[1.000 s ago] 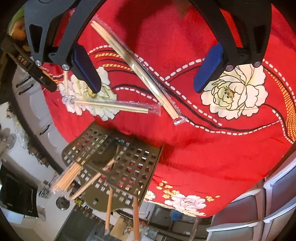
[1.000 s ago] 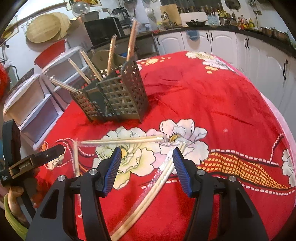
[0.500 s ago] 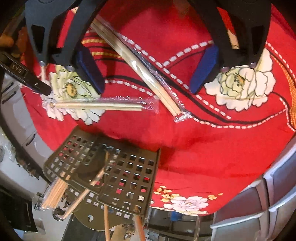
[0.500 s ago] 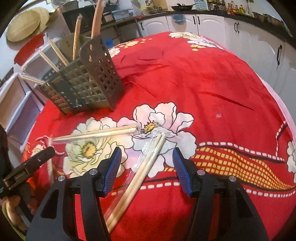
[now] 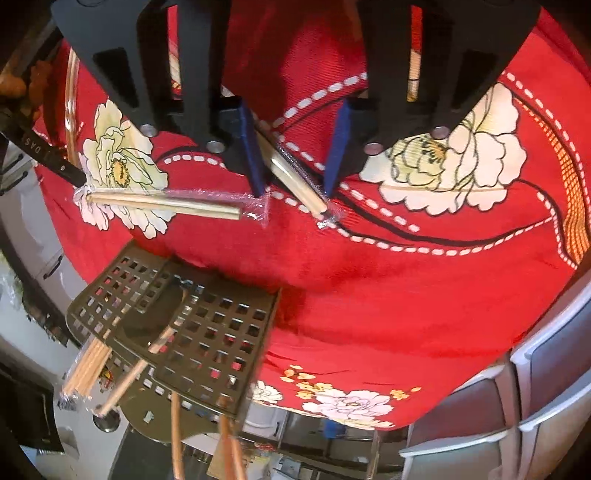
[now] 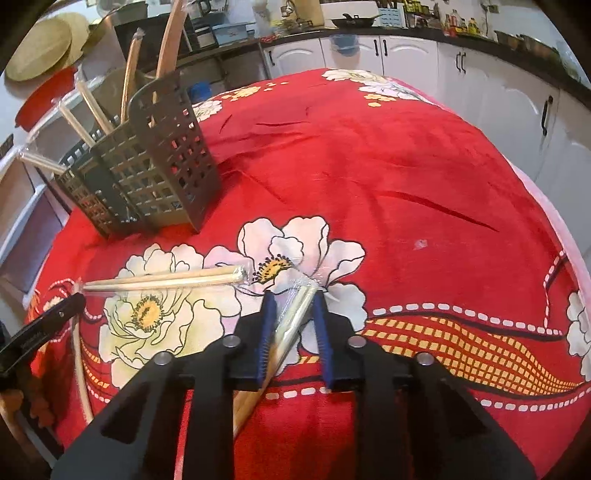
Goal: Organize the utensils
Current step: 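Close the left gripper on a wrapped chopstick while the right gripper grasps another, then lift both held chopsticks and carry them over the grey caddy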
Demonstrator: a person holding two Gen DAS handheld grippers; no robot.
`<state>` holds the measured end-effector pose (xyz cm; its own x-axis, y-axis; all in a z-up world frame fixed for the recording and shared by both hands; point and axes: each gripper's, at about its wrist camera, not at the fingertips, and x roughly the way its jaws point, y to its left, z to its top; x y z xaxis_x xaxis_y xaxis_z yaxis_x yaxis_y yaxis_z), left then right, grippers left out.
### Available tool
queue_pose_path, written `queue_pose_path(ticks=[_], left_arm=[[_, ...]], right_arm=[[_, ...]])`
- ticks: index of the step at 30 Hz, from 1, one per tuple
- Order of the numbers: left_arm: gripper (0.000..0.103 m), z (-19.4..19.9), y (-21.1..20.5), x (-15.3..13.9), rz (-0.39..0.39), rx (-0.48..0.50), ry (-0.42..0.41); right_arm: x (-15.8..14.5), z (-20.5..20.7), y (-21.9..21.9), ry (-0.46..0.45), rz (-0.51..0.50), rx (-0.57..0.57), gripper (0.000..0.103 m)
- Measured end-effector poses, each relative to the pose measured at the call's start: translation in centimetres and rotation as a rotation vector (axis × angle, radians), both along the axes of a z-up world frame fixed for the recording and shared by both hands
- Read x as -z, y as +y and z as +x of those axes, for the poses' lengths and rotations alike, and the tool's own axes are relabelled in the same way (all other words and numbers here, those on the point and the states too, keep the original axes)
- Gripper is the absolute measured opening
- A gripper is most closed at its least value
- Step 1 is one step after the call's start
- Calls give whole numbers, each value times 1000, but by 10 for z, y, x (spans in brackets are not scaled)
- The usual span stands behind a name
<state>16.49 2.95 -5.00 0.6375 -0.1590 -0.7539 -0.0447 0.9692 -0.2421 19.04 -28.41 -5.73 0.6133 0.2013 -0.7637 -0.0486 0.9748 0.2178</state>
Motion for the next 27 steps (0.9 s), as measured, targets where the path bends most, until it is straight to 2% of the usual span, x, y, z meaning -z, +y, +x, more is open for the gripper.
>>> queue_pose_path(ticks=[5,10,14,20,23,27], left_arm=[[16,-3,15,1,-77,-6,6],[11,-4,35,2,-204,-30,8],[8,-7,42,-7,-241,-36,-19],[4,-16,45,-35,-270,-27,-92],[1,-17,44,-51,-290,-5,-117],[0,-19,39,-73,-283,20,-169]], right_arm=[[-3,-3,-3,1,49,-14,10],[-10,-10,5,-8,98,-51,6],[-21,-14,14,-37,112,-88,6],[-47,-19,29,-101,122,-146,5],[-61,-19,34,-124,157,-176,5],[-83,-25,42,-183,178,-215,5]])
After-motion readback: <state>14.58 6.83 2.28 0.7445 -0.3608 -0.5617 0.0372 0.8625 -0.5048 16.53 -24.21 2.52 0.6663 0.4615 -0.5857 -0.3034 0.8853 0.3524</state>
